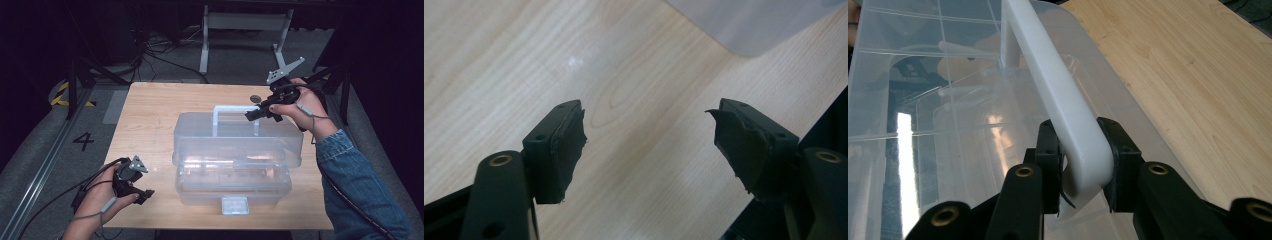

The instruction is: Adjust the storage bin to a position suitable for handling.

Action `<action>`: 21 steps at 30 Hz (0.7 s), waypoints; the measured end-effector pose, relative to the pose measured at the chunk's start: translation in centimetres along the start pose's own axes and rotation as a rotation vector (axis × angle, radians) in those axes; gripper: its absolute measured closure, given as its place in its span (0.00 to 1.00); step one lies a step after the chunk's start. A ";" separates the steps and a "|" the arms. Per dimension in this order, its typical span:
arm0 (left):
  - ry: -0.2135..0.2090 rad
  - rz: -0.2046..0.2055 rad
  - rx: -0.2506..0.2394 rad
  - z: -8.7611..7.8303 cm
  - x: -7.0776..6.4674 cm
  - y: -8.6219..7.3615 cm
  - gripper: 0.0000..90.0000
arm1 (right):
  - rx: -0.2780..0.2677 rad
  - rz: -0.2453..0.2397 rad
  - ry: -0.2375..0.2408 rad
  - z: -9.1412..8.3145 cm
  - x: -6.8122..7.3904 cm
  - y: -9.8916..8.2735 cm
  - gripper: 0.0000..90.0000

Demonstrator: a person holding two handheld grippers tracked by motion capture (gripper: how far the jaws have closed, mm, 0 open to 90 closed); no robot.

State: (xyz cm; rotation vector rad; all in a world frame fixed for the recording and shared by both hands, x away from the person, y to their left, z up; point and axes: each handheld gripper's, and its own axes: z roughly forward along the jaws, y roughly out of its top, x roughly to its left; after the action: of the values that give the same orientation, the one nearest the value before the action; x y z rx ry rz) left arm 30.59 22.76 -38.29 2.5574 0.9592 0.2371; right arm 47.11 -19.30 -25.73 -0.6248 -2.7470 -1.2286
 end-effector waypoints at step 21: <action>-0.200 0.015 -0.460 -2.9 -1.8 2.0 1.00 | 0.013 0.029 0.026 0.1 -1.2 0.6 0.81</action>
State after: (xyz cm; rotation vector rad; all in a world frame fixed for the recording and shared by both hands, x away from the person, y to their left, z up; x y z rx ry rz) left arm 29.53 21.08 -34.84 2.1203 0.7140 0.1771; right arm 48.43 -19.32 -25.64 -0.6404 -2.7123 -1.2028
